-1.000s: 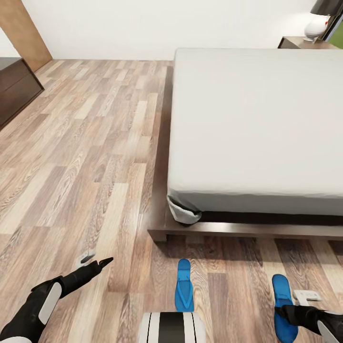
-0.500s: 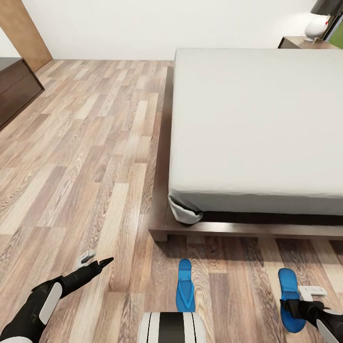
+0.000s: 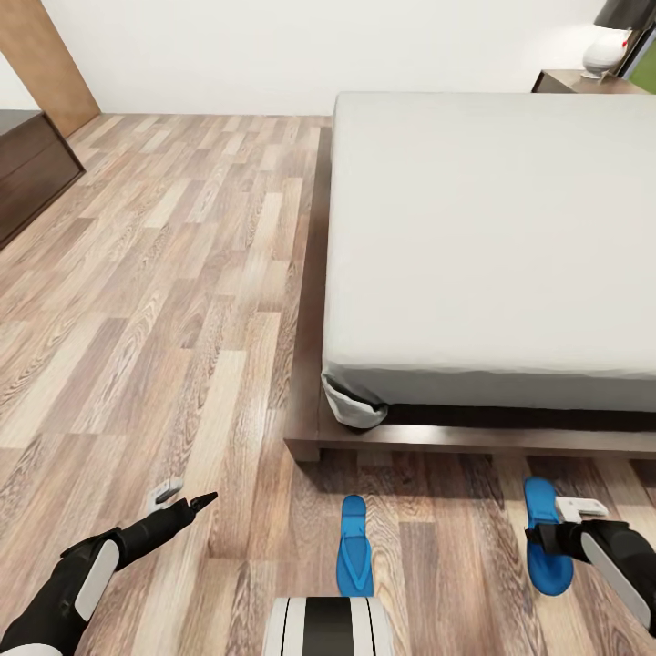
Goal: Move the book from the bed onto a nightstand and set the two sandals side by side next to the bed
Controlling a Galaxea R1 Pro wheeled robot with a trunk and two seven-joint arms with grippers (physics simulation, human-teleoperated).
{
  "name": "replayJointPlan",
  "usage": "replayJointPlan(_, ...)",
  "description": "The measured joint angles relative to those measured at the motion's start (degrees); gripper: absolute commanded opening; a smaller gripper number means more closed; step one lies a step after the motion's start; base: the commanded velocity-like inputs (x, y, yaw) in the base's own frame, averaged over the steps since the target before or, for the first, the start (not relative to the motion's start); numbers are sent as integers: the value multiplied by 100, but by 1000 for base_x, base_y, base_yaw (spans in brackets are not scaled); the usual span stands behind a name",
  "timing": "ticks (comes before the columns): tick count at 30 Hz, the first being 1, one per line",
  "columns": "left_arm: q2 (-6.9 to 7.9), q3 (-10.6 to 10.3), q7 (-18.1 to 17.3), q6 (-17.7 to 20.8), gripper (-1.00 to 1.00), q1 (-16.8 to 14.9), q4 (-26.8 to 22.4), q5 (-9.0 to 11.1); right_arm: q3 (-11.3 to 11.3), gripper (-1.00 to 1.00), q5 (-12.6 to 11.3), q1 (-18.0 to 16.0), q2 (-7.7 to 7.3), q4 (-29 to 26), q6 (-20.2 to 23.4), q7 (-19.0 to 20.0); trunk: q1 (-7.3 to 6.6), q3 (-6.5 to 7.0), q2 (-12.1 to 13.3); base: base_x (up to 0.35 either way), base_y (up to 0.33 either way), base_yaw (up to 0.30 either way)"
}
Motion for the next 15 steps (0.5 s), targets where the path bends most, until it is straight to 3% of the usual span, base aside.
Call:
replayJointPlan(4,-5,0,0,0,100,0,0,0,0,-100,10,-222,0,19,46,-4,0,0,0,0,0,0)
replayJointPlan(10,-6,0,0,0,100,0,0,0,9,-100,14,-264,13,82,91,-8,0,0,0,0,0,0)
replayJointPlan(15,-6,0,0,0,100,0,0,0,22,-100,10,-265,46,208,735,15,0,0,0,0,0,0)
